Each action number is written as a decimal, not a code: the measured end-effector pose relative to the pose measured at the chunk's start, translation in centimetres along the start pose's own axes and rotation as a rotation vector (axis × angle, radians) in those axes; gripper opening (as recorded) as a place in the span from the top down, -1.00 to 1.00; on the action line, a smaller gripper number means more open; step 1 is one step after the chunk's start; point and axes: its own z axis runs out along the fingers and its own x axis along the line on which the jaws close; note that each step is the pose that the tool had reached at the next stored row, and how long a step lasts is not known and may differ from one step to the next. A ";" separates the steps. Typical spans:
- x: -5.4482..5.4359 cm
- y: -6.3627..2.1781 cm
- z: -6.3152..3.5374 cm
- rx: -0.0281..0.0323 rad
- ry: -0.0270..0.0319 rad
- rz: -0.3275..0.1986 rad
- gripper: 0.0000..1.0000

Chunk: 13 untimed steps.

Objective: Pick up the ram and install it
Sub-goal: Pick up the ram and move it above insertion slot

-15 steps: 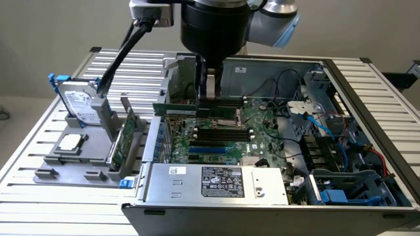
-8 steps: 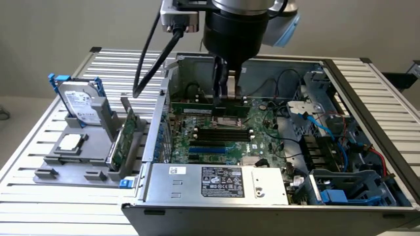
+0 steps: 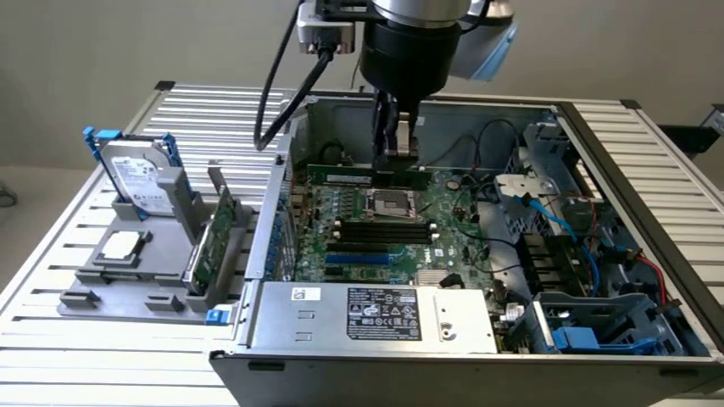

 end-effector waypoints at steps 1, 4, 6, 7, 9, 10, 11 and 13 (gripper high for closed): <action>-0.4 -0.16 0.12 0.0000 0.0000 0.000 0.73; -1.2 -0.64 0.38 0.0005 0.0001 0.000 0.73; -1.7 -0.95 0.51 0.0017 0.0001 0.000 0.73; -2.0 -1.11 0.58 0.0025 0.0000 0.000 0.73; -2.4 -1.48 0.70 0.0044 0.0001 0.000 0.73; -2.6 -1.67 0.76 0.0054 0.0001 0.000 0.73; -2.8 -1.86 0.82 0.0063 0.0003 0.000 0.73; -3.3 -2.24 0.94 0.0084 0.0003 0.000 0.73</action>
